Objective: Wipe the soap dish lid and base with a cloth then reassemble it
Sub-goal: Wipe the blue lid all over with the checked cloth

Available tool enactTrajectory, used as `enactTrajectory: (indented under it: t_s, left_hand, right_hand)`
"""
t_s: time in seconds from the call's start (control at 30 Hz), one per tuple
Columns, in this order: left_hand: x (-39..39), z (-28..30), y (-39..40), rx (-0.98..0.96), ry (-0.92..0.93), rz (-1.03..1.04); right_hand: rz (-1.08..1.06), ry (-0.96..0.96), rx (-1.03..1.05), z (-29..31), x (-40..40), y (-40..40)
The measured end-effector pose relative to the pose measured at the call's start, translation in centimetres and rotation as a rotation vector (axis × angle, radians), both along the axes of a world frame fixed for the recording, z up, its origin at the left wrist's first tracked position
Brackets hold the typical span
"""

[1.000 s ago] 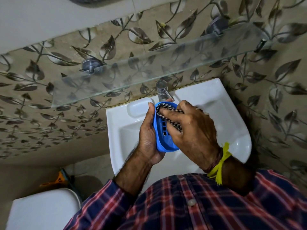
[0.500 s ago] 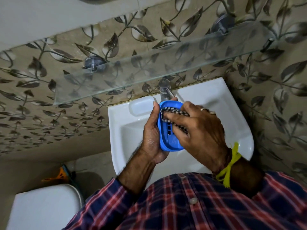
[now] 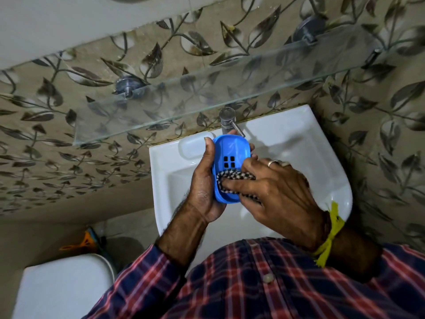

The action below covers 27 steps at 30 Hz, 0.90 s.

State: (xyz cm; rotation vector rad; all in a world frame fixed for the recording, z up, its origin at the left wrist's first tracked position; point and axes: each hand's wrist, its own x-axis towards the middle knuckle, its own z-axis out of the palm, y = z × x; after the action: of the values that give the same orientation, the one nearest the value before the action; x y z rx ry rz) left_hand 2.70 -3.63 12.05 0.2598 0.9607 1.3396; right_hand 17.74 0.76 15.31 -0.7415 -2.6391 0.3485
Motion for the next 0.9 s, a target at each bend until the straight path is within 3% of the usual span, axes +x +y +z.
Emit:
enactTrajectory:
  t_s: [0.1, 0.27, 0.4, 0.53, 0.9]
  left_hand:
    - [0.6, 0.0, 0.3, -0.027, 0.002, 0.032]
    - [-0.1, 0.3, 0.5, 0.043, 0.002, 0.053]
    - [0.2, 0.5, 0.6, 0.029, 0.038, 0.026]
    - [-0.3, 0.5, 0.5, 0.052, 0.059, 0.007]
    - [-0.2, 0.8, 0.9, 0.031, 0.125, 0.072]
  right_hand:
    - [-0.082, 0.029, -0.078, 0.3, -0.5, 0.6]
    - [0.080, -0.035, 0.050, 0.1, 0.3, -0.1]
    - [-0.002, -0.021, -0.013, 0.2, 0.2, 0.4]
    - [0.133, -0.104, 0.058, 0.1, 0.7, 0.1]
    - [0.046, -0.098, 0.038, 0.4, 1.1, 1.5]
